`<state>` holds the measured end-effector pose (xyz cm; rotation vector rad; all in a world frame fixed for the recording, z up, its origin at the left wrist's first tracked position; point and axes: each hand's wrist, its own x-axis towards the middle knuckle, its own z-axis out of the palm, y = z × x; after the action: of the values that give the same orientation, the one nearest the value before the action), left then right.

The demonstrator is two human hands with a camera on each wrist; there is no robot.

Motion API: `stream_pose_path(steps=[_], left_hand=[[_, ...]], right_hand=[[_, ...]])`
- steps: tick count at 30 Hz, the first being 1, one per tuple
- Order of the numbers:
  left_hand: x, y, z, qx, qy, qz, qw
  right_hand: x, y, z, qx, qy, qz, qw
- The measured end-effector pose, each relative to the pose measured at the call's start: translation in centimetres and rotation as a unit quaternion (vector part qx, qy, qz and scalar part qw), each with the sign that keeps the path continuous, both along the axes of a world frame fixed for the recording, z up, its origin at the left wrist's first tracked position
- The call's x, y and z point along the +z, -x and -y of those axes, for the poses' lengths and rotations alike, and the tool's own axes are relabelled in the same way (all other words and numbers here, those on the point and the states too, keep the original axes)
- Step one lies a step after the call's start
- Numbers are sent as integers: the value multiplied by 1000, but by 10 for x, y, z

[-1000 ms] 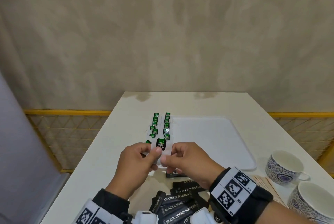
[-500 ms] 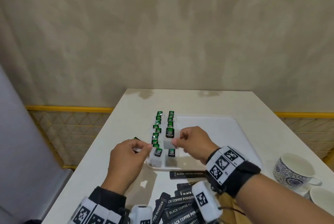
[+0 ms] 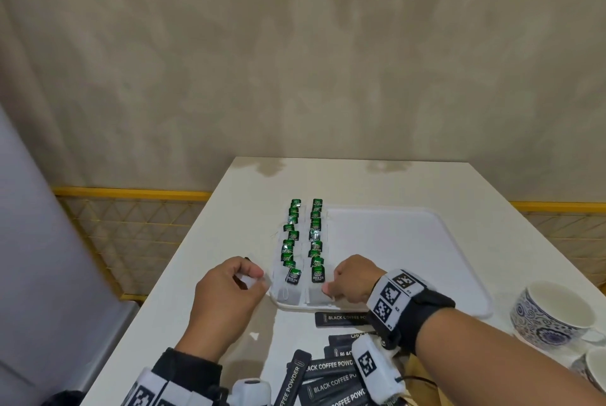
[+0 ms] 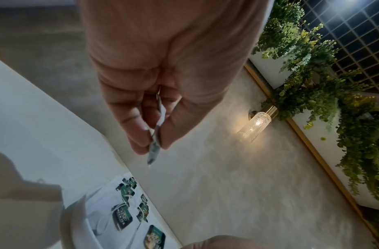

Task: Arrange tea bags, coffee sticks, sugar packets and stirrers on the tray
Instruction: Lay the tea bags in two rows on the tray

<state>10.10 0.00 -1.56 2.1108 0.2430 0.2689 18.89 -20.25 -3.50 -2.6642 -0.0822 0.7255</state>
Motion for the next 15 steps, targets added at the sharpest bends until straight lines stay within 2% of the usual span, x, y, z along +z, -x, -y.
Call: stream_pose_path(steps=[3,7,11,15], left_hand=[[-3,-4,-1,-7,2,-18,1000],[-7,-16,3,-51,-13,-59,997],[-8,-38,7,-100,-56,-128,985],[-10,-61,9,-115,-57,-193,973]], right_hand=[[6,-2,5,-26,-44,-18,999],[10,4,6,15,-6,-35,999],[4,4,3,2,-12,-27,1000],[5,3,2,9,-10,-24,1000]])
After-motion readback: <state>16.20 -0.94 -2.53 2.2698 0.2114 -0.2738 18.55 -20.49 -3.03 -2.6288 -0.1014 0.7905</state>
